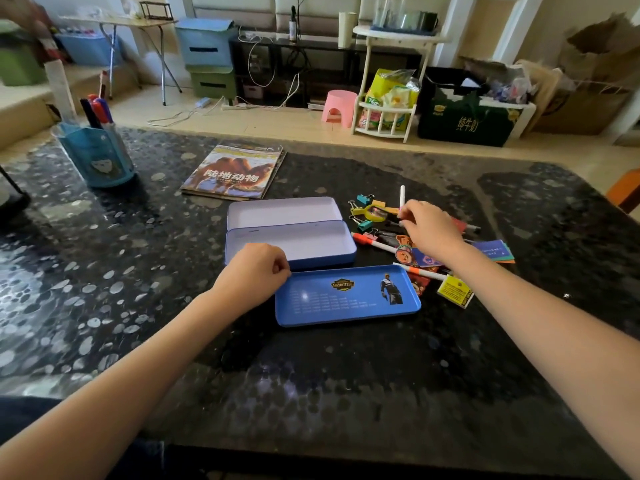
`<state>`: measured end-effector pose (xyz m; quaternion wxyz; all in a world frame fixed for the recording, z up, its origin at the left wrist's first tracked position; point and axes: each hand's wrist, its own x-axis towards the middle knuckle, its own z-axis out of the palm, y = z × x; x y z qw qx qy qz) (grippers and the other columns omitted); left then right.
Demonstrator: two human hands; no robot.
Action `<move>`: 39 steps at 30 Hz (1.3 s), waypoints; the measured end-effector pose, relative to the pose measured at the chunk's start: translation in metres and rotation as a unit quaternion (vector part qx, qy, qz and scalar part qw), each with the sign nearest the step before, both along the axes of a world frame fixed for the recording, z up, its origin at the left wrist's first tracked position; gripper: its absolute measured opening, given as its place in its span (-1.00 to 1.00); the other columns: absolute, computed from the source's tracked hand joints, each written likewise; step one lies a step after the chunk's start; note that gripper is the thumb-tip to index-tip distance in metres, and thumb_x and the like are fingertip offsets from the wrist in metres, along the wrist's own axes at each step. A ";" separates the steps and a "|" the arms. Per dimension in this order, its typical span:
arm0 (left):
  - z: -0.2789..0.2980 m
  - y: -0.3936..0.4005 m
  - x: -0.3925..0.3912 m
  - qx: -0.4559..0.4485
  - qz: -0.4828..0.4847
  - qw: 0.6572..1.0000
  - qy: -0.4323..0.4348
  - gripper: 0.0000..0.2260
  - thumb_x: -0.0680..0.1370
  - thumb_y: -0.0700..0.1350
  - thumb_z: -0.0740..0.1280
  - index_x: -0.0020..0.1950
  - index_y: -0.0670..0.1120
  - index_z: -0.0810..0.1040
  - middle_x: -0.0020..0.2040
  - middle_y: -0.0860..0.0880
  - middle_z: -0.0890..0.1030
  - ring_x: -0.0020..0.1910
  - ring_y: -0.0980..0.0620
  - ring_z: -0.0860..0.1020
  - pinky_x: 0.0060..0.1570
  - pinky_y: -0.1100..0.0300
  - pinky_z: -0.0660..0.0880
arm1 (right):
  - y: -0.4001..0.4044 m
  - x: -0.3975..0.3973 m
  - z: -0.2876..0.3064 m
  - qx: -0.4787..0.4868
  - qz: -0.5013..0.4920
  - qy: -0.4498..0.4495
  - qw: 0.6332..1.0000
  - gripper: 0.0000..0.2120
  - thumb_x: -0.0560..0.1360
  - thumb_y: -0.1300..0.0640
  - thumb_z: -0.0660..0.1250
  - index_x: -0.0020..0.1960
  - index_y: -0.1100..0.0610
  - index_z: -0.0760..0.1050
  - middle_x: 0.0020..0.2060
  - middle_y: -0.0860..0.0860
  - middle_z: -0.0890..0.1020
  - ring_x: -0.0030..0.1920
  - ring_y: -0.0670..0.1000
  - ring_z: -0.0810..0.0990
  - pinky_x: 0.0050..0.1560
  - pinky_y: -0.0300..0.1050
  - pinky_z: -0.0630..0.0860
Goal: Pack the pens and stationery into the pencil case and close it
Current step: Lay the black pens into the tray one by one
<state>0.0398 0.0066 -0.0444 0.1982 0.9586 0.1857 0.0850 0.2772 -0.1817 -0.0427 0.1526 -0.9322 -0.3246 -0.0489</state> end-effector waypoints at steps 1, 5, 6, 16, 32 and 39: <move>0.002 0.001 -0.002 -0.023 0.006 1.000 0.002 -0.90 0.51 -0.16 0.33 -0.09 -0.12 0.64 -0.23 0.02 0.59 -0.23 0.00 0.59 -0.27 0.20 0.52 | 0.003 -0.006 0.003 0.027 0.012 -0.011 0.999 -0.86 0.58 0.15 0.21 0.12 0.11 0.47 0.08 0.08 0.59 0.08 0.12 0.55 0.13 0.04 0.39; 0.005 0.002 -0.015 -0.104 0.040 0.994 0.005 -0.91 0.51 -0.23 0.32 -0.08 -0.12 0.61 -0.25 0.04 0.58 -0.31 0.01 0.61 -0.42 0.19 0.59 | 0.016 -0.053 0.022 0.131 0.133 -0.029 0.982 -0.88 0.57 0.21 0.23 0.09 0.15 0.45 -0.09 0.05 0.62 -0.07 0.08 0.58 0.03 -0.01 0.44; 0.004 0.001 -0.021 -0.119 0.049 0.992 0.006 -0.91 0.51 -0.24 0.31 -0.06 -0.12 0.60 -0.24 0.02 0.58 -0.29 0.03 0.61 -0.43 0.22 0.58 | 0.018 -0.068 0.026 0.140 0.168 -0.015 0.976 -0.90 0.54 0.21 0.27 0.06 0.14 0.46 -0.11 0.03 0.62 -0.08 0.04 0.58 -0.01 -0.04 0.49; 0.003 -0.001 -0.021 -0.126 0.052 0.990 -0.028 -0.82 0.52 -0.27 0.28 0.09 -0.14 0.59 -0.07 -0.09 0.66 -0.20 -0.05 0.65 -0.18 0.10 0.60 | 0.022 -0.135 -0.021 0.091 0.203 0.123 0.967 -0.95 0.45 0.15 0.42 -0.10 0.06 0.58 -0.16 -0.06 0.60 -0.05 -0.08 0.51 0.02 -0.04 0.50; -0.008 -0.008 -0.016 -0.044 0.047 0.997 -0.038 -0.88 0.48 -0.19 0.37 -0.02 -0.11 0.67 -0.07 -0.03 0.68 -0.08 0.00 0.59 0.00 0.03 0.55 | 0.043 -0.133 -0.021 0.106 0.141 0.092 0.980 -0.97 0.45 0.13 0.41 -0.15 0.07 0.59 -0.13 -0.02 0.62 -0.08 -0.06 0.52 -0.02 0.02 0.54; -0.013 -0.012 -0.016 -0.015 0.060 0.996 -0.062 -0.90 0.50 -0.16 0.34 -0.08 -0.08 0.65 -0.12 -0.01 0.66 -0.08 -0.02 0.57 -0.07 0.02 0.56 | 0.040 -0.123 -0.016 0.103 0.159 0.045 0.981 -0.98 0.48 0.15 0.35 -0.12 0.09 0.55 -0.18 -0.02 0.57 -0.13 -0.04 0.52 -0.10 -0.01 0.53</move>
